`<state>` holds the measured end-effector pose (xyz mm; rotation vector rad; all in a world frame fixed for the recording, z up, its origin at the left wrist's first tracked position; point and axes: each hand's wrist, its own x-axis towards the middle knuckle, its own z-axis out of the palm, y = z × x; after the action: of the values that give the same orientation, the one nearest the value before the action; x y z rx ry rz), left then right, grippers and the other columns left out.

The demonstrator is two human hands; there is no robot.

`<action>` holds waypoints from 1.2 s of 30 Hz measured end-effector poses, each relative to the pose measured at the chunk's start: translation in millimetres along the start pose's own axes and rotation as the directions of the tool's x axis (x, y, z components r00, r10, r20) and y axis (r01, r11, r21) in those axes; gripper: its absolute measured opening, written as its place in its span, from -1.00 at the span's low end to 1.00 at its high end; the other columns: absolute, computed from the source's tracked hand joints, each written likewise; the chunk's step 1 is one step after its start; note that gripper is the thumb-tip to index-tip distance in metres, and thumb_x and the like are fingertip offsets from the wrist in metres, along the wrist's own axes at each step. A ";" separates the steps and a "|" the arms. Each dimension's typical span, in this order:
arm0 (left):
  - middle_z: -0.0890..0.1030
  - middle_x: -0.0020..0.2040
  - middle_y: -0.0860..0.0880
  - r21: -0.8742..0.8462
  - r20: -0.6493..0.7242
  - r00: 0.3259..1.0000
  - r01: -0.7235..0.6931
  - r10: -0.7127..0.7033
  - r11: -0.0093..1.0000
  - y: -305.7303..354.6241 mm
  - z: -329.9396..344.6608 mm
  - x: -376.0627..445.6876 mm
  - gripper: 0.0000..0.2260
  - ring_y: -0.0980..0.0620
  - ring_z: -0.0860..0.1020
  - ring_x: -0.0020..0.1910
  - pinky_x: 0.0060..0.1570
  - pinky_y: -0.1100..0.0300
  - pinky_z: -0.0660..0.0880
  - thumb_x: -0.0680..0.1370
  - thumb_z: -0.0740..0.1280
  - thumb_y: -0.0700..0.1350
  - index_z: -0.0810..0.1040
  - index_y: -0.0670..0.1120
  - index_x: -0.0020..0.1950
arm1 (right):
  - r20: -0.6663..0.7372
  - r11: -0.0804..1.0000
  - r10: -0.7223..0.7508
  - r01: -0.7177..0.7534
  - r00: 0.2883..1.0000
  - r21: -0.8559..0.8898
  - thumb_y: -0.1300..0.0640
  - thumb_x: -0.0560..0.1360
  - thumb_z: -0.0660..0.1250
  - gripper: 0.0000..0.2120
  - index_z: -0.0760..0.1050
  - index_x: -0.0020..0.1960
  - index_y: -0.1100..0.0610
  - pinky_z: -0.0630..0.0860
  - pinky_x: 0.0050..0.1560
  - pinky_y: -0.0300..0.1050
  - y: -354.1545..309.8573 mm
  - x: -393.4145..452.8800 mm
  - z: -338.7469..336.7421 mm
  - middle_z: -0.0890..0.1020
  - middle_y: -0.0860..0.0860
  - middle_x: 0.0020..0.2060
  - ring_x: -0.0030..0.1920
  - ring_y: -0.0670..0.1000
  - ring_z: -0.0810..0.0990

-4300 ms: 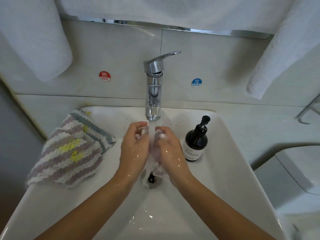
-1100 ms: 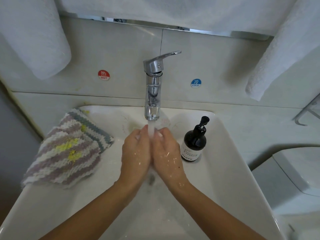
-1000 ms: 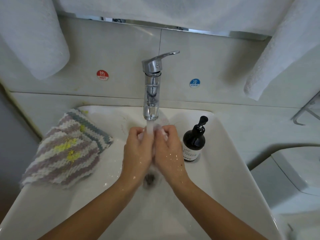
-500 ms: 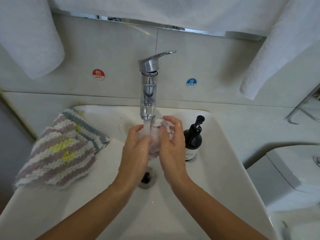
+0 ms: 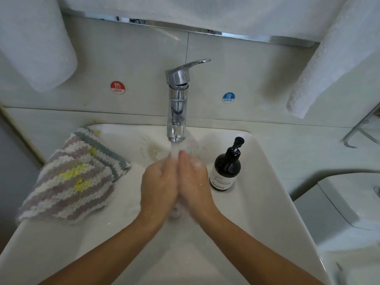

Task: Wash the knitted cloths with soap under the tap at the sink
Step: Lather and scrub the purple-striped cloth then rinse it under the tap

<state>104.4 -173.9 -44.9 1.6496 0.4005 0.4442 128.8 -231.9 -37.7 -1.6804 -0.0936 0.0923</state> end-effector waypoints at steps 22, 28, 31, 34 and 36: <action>0.58 -0.13 0.30 -0.073 0.008 0.993 -0.118 0.119 0.990 2.2 -7.4 6.5 -0.93 0.33 0.56 -0.13 -0.14 0.37 0.51 0.63 0.21 -0.02 0.46 0.13 0.08 | 0.063 0.959 -0.185 0.194 0.981 -0.207 0.13 0.59 0.24 -0.88 0.40 -0.10 -0.03 0.36 -0.33 -0.45 6.9 8.8 -15.2 0.48 -0.15 -0.33 -0.38 -0.24 0.45; 0.64 -0.05 0.14 -0.067 0.075 0.987 -0.137 0.142 0.988 3.8 -0.5 -2.4 -0.75 0.17 0.64 -0.07 -0.11 0.09 0.64 0.54 0.25 0.18 0.48 0.14 0.16 | -0.057 0.990 -0.133 0.130 0.989 -0.054 -0.05 0.59 0.26 -0.56 0.43 -0.34 0.23 0.42 -0.38 -0.11 6.9 11.9 -17.6 0.50 0.01 -0.48 -0.43 -0.06 0.47; 0.63 -0.11 0.21 -0.026 0.071 0.989 -0.130 0.131 0.991 5.3 -2.3 -2.7 -0.84 0.21 0.64 -0.14 -0.16 0.11 0.64 0.56 0.25 0.16 0.48 0.18 0.09 | -0.045 0.992 -0.129 0.129 0.991 -0.009 -0.14 0.56 0.25 -0.53 0.42 -0.34 0.20 0.44 -0.38 -0.02 8.1 10.7 -14.5 0.50 0.06 -0.47 -0.43 0.02 0.49; 0.63 -0.17 0.23 0.034 0.043 0.994 -0.104 0.103 0.994 3.3 -2.2 -2.4 -0.77 0.21 0.63 -0.21 -0.17 0.05 0.63 0.51 0.19 0.29 0.47 0.21 0.02 | -0.017 0.995 -0.079 0.080 0.997 0.054 -0.20 0.54 0.24 -0.60 0.46 -0.34 0.04 0.47 -0.35 -0.04 7.9 9.4 -14.4 0.52 0.01 -0.45 -0.39 0.02 0.53; 0.63 -0.18 0.23 0.066 0.035 0.994 -0.104 0.102 0.992 -0.3 -2.6 -1.0 -0.73 0.21 0.63 -0.22 -0.17 0.03 0.63 0.51 0.16 0.33 0.47 0.19 -0.01 | -0.001 0.995 -0.032 0.032 0.999 0.099 -0.20 0.56 0.21 -0.63 0.53 -0.25 0.01 0.59 -0.18 0.02 6.3 7.6 -13.6 0.60 0.03 -0.34 -0.25 0.05 0.63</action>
<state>102.2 -172.2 -44.9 1.7471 0.3106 0.4857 137.9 -245.1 -42.5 -1.5790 -0.1146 0.0719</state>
